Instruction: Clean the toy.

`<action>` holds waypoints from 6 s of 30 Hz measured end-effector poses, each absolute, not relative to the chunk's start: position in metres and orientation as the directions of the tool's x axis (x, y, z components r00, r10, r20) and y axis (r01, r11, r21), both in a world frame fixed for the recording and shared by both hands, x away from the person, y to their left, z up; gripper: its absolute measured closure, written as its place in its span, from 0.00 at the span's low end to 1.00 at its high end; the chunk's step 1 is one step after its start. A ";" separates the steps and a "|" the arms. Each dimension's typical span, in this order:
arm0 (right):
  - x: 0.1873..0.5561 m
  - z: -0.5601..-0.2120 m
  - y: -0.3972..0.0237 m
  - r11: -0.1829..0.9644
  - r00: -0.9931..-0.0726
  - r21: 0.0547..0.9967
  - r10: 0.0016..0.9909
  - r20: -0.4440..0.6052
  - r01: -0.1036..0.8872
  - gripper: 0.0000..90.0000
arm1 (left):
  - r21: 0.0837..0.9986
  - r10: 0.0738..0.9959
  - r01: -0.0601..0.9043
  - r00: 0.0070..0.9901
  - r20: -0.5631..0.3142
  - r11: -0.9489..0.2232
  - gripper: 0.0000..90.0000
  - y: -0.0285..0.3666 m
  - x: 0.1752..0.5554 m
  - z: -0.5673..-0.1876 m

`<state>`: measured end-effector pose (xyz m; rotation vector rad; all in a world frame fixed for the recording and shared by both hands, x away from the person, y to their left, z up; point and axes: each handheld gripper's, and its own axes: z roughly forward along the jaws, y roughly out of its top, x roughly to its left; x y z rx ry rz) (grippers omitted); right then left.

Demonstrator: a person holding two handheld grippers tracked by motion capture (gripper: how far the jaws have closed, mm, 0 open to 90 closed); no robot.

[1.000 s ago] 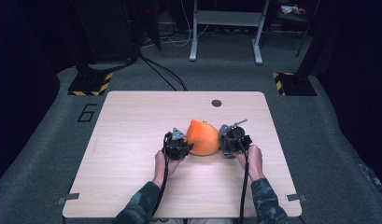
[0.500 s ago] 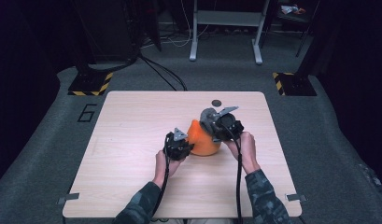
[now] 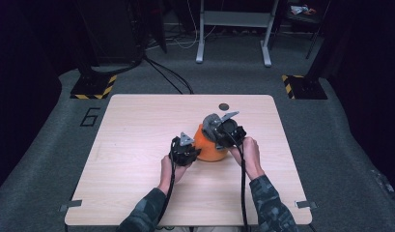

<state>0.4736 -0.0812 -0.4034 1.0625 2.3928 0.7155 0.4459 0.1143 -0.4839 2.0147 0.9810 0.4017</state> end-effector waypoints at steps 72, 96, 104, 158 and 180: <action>0.487 -0.434 -0.113 0.462 -0.520 0.596 0.850 -0.086 0.656 0.76 | 0.793 0.755 0.469 0.655 -0.016 -0.390 0.75 0.113 0.455 -0.489; 0.470 -0.394 -0.076 0.566 -0.598 0.629 0.778 -0.193 0.533 0.76 | 0.794 0.750 0.486 0.659 -0.058 -0.365 0.89 0.105 0.445 -0.466; 0.476 -0.409 -0.078 0.567 -0.596 0.606 0.782 -0.182 0.558 0.76 | 0.789 0.759 0.506 0.646 -0.077 -0.350 0.89 0.110 0.449 -0.473; 0.476 -0.403 -0.059 0.559 -0.613 0.613 0.776 -0.149 0.558 0.76 | 0.795 0.763 0.493 0.643 -0.061 -0.353 0.87 0.112 0.450 -0.477; 0.479 -0.445 -0.117 0.461 -0.506 0.549 0.859 -0.079 0.697 0.76 | 0.796 0.773 0.508 0.629 -0.082 -0.329 0.87 0.118 0.452 -0.484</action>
